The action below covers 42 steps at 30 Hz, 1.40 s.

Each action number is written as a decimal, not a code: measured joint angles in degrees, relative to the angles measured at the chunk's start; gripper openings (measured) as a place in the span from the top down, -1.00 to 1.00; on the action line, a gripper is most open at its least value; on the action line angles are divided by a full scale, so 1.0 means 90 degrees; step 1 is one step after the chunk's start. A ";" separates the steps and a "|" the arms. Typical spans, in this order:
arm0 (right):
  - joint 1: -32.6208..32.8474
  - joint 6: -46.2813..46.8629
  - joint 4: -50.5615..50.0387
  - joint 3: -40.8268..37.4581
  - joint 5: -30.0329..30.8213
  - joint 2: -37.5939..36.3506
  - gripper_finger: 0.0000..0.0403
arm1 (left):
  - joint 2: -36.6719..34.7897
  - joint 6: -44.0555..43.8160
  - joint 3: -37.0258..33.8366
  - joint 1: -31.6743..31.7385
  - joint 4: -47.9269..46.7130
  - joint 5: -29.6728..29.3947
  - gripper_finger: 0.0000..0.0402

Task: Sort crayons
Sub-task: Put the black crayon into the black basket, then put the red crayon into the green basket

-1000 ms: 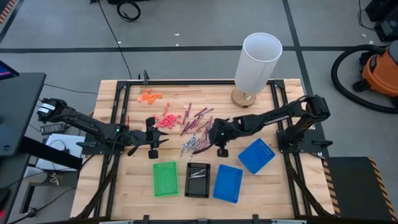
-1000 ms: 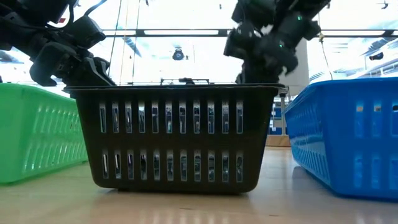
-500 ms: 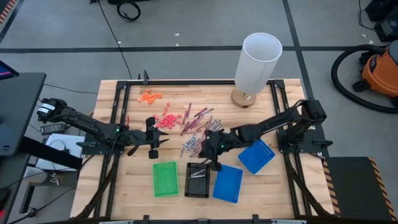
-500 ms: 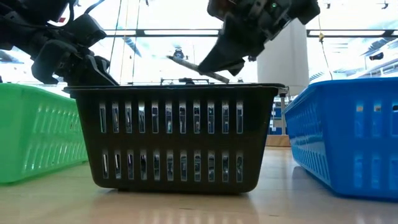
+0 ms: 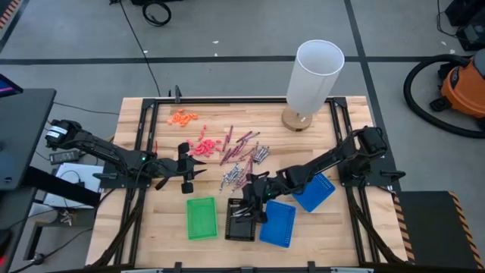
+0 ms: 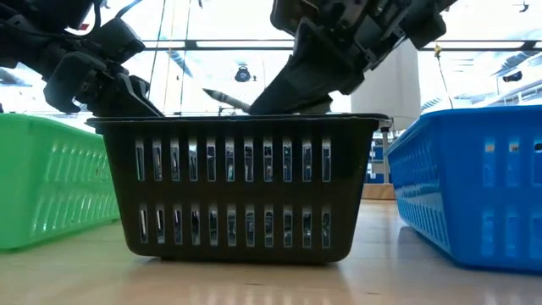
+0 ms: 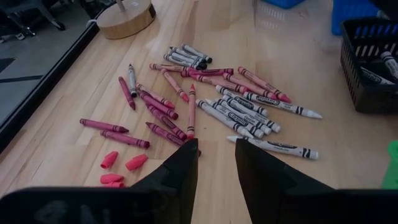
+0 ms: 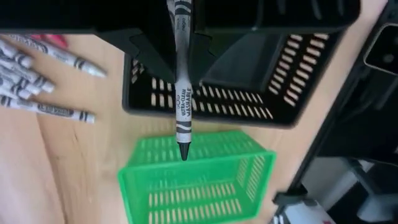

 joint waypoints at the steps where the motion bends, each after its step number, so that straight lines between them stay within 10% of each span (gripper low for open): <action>1: 0.0020 0.0015 -0.0013 0.0014 0.0014 0.0023 0.80 | 0.0000 0.0000 0.0000 0.0000 0.0002 0.0002 0.42; 42: -0.0133 -0.0119 -0.1832 0.0512 0.0257 -0.0007 0.60 | 0.0000 0.0002 -0.0007 -0.0002 -0.0024 0.0000 0.42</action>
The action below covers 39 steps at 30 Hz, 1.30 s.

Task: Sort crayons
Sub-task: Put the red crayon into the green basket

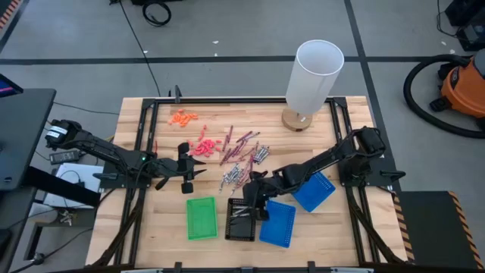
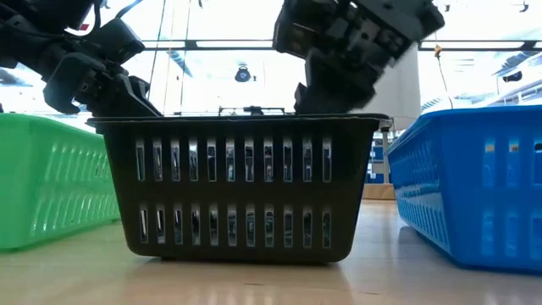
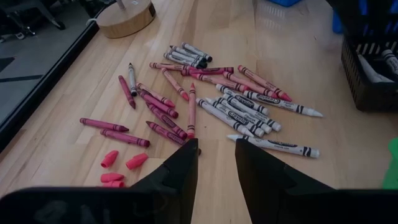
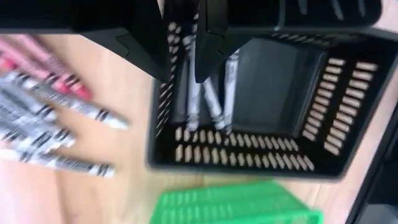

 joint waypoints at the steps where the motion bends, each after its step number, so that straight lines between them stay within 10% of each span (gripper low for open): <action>1: -0.0031 -0.0071 -0.0051 0.0056 0.0005 -0.0025 0.60 | 0.0000 -0.0002 -0.0002 -0.0001 0.0002 0.0000 0.42; 29: -0.0826 -0.0704 -0.2221 0.0253 0.2951 -0.0532 0.60 | 0.2364 -0.0924 0.1087 0.2119 0.0501 0.0971 0.42; 39: -0.1004 -0.0939 -0.1706 -0.0531 0.2893 -0.0665 0.60 | 0.3645 -0.1070 0.2010 0.2873 0.0443 0.1587 0.42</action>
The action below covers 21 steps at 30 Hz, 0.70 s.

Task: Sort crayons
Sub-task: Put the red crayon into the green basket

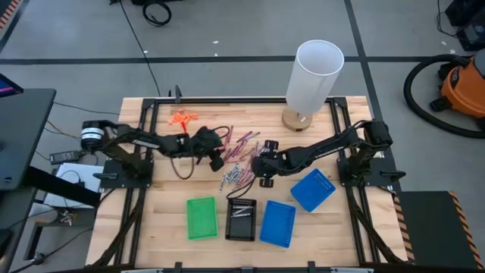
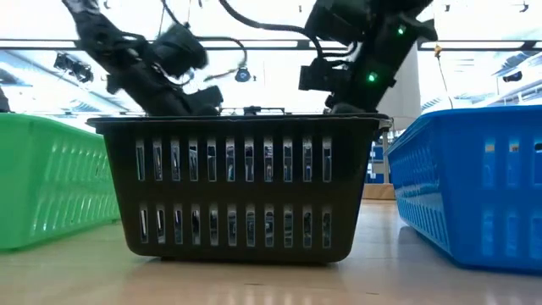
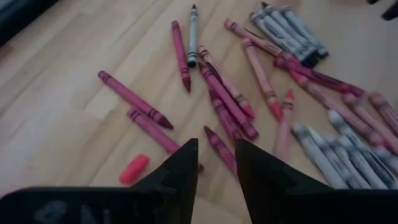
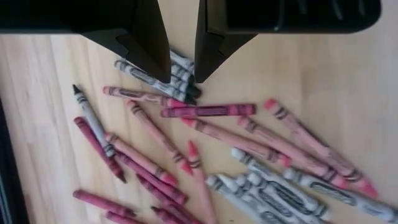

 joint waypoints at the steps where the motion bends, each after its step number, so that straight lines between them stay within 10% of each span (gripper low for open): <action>1: -0.0034 -0.0067 0.0173 -0.0112 -0.0096 -0.0105 0.61 | 0.0099 -0.0016 0.0081 0.0062 -0.0050 -0.0003 0.42; 21: -0.0143 -0.1327 0.4499 -0.2779 -0.0161 -0.2119 0.67 | 0.2074 -0.0943 0.1842 0.0662 -0.0931 0.0086 0.42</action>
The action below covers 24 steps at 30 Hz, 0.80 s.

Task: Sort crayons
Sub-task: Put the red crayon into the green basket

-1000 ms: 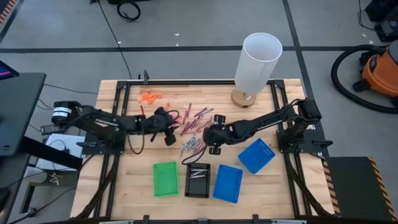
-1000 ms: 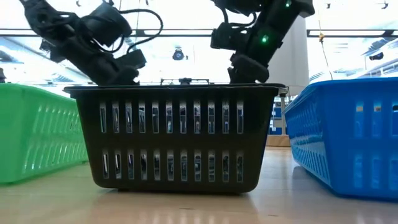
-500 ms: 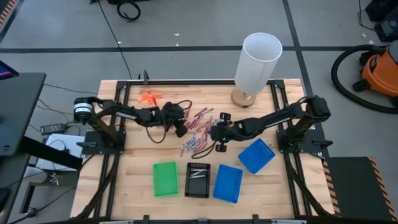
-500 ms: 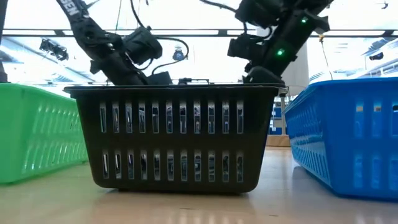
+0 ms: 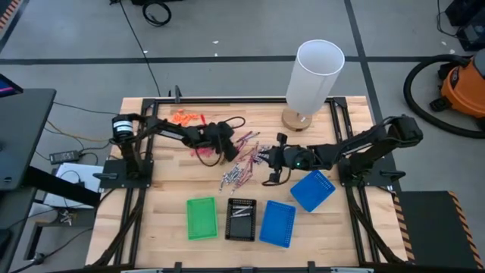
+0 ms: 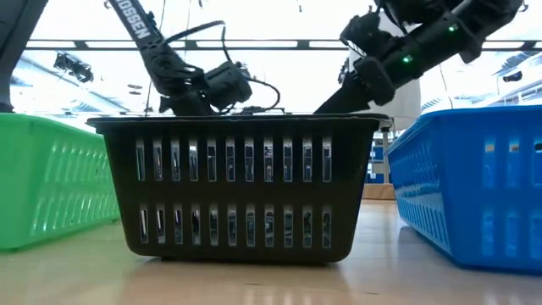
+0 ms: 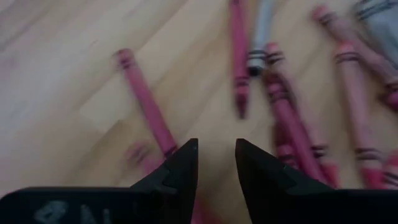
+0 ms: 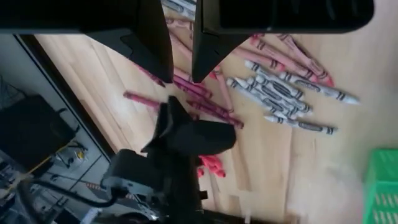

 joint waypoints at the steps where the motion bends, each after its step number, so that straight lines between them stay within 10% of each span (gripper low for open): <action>1: -0.0001 -0.0004 -0.0011 -0.0072 0.0001 -0.0050 0.67 | 0.0065 -0.0088 0.0086 -0.0010 -0.0005 -0.0027 0.42; 24: -0.0019 -0.0336 0.0786 -0.0841 -0.0690 -0.0419 0.67 | 0.0055 -0.0434 0.0799 0.0185 -0.0708 -0.0743 0.42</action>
